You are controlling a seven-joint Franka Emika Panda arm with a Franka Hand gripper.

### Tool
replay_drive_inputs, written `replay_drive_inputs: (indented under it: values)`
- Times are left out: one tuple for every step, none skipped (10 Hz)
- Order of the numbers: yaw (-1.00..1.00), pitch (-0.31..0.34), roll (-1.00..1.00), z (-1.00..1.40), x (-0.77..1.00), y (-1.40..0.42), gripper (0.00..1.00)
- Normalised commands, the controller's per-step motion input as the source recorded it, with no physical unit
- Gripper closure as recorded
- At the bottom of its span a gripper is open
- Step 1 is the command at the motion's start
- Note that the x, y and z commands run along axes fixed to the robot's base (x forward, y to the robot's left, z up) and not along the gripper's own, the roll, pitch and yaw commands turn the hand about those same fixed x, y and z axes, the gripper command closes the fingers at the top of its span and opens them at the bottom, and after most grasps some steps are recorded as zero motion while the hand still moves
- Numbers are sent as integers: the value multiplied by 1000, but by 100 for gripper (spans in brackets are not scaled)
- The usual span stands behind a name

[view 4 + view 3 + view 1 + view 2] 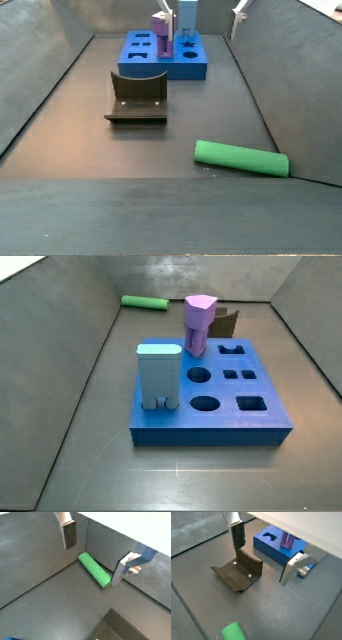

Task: Pick up the oval object. Move up. Place the oval object on the fixture. Regrasp the oval object. Move to above the board. Insert the oval object.
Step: Pick up the oval object.

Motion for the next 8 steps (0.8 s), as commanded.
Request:
replay_drive_inputs:
  values:
    - [-231, 83, 0, 0, 0, 203, 0]
    - [-557, 131, 0, -111, -3, 409, 0]
    - [-614, 91, 0, -291, -106, 363, 0]
    - [-834, 0, 29, -403, -214, 134, 0]
    - [-920, 0, 43, -489, -291, 40, 0]
    - [-991, 0, 56, -534, -183, 0, 0]
    - [-1000, 0, 27, -563, -166, 0, 0]
    - [-1000, 0, 19, -569, -166, 0, 0]
